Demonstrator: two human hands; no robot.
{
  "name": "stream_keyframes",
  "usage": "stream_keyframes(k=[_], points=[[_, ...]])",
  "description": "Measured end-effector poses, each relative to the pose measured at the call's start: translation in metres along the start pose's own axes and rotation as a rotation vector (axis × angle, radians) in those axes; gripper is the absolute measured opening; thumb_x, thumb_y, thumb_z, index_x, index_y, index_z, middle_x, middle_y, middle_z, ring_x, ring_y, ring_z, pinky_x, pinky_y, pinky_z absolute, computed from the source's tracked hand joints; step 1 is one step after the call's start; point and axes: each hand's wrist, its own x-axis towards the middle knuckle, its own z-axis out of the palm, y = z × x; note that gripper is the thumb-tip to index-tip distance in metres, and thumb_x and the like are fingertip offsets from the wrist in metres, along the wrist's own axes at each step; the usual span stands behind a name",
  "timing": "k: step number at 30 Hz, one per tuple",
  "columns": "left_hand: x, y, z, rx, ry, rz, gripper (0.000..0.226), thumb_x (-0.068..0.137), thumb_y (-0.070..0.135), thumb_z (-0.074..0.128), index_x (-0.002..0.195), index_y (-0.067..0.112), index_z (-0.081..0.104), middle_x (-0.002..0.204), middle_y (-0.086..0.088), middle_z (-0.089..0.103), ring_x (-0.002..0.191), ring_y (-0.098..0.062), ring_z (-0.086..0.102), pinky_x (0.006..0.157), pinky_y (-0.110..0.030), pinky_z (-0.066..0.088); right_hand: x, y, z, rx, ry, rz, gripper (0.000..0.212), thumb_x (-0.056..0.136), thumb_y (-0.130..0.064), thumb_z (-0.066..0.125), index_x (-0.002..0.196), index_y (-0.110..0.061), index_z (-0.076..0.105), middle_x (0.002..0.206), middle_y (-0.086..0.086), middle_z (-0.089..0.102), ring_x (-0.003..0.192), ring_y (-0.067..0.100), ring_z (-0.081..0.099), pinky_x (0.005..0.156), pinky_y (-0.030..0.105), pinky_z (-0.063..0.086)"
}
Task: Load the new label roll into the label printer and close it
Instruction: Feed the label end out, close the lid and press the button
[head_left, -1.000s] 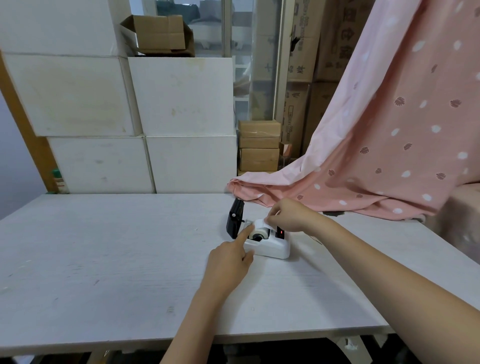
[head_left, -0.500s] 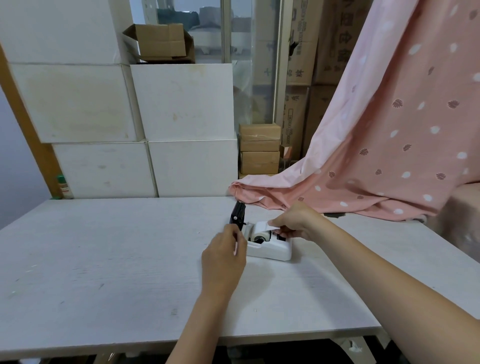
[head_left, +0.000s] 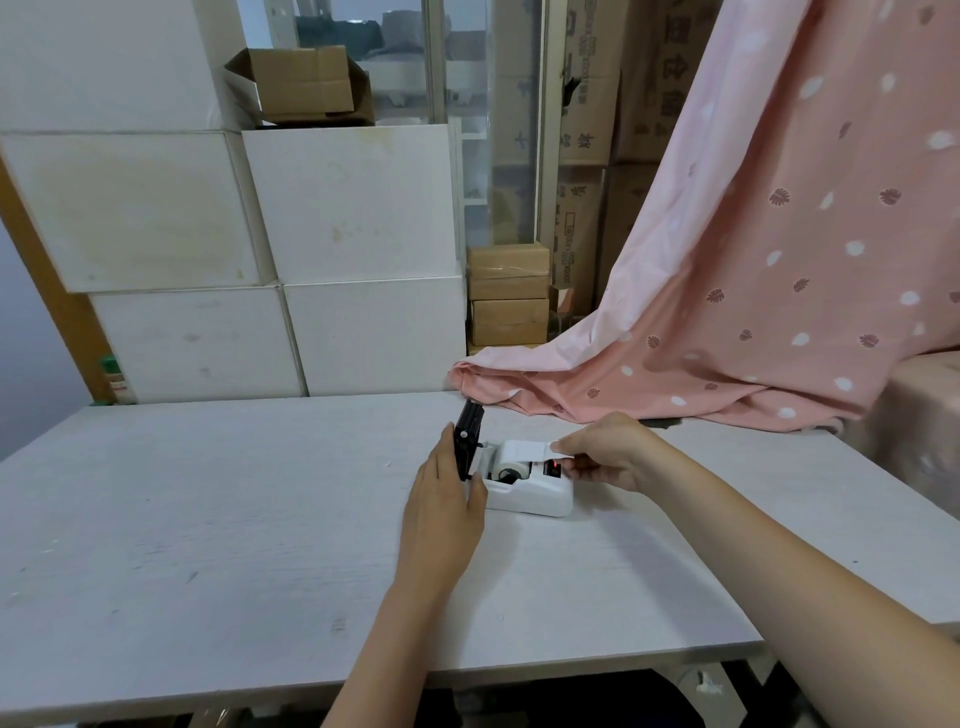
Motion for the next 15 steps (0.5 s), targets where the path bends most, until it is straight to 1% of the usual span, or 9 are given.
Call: stream_keyframes(k=[3, 6, 8, 11, 13, 15], points=[[0.000, 0.001, 0.000, 0.025, -0.003, 0.001, 0.066, 0.103, 0.025, 0.051, 0.161, 0.017, 0.020, 0.159, -0.001, 0.042, 0.141, -0.021, 0.046, 0.107, -0.034, 0.044, 0.000, 0.006, -0.007, 0.021, 0.014, 0.009, 0.024, 0.091, 0.011, 0.071, 0.112, 0.022, 0.068, 0.090, 0.024, 0.066, 0.060, 0.022, 0.058, 0.073, 0.034, 0.056], [0.000, 0.001, 0.000, 0.028, -0.006, 0.001, 0.066, 0.103, 0.025, 0.051, 0.160, 0.017, 0.021, 0.159, -0.001, 0.042, 0.142, -0.022, 0.046, 0.107, -0.036, 0.045, -0.002, 0.009, -0.014, 0.036, 0.018, 0.009, 0.025, 0.092, 0.011, 0.071, 0.115, 0.020, 0.069, 0.094, 0.025, 0.070, 0.062, 0.021, 0.061, 0.066, 0.030, 0.057], [-0.001, 0.001, 0.001, 0.029, -0.010, 0.018, 0.065, 0.102, 0.024, 0.051, 0.160, 0.018, 0.021, 0.160, 0.000, 0.040, 0.142, -0.021, 0.045, 0.108, -0.037, 0.045, -0.004, 0.011, -0.019, 0.043, 0.023, 0.004, 0.026, 0.091, 0.010, 0.072, 0.115, 0.020, 0.070, 0.093, 0.024, 0.070, 0.063, 0.021, 0.061, 0.064, 0.030, 0.056], [-0.001, 0.000, 0.001, 0.037, -0.015, 0.038, 0.066, 0.102, 0.024, 0.050, 0.160, 0.019, 0.020, 0.161, 0.002, 0.039, 0.142, -0.020, 0.045, 0.108, -0.037, 0.047, -0.003, 0.013, -0.025, 0.056, 0.032, -0.006, 0.026, 0.090, 0.011, 0.072, 0.114, 0.021, 0.069, 0.088, 0.021, 0.068, 0.063, 0.022, 0.059, 0.065, 0.032, 0.055], [-0.001, 0.000, 0.001, 0.040, -0.016, 0.040, 0.066, 0.102, 0.025, 0.050, 0.160, 0.021, 0.019, 0.161, 0.003, 0.038, 0.142, -0.019, 0.046, 0.106, -0.036, 0.047, -0.004, 0.014, -0.030, 0.056, 0.035, -0.010, 0.026, 0.090, 0.011, 0.072, 0.115, 0.021, 0.069, 0.084, 0.019, 0.067, 0.063, 0.021, 0.059, 0.067, 0.033, 0.055], [0.000, 0.000, 0.002, 0.043, -0.017, 0.042, 0.067, 0.102, 0.025, 0.050, 0.160, 0.022, 0.018, 0.161, 0.005, 0.038, 0.141, -0.019, 0.047, 0.104, -0.035, 0.048, -0.004, 0.015, -0.035, 0.052, 0.039, -0.012, 0.026, 0.090, 0.010, 0.072, 0.114, 0.020, 0.070, 0.084, 0.019, 0.067, 0.063, 0.022, 0.059, 0.067, 0.033, 0.055]])
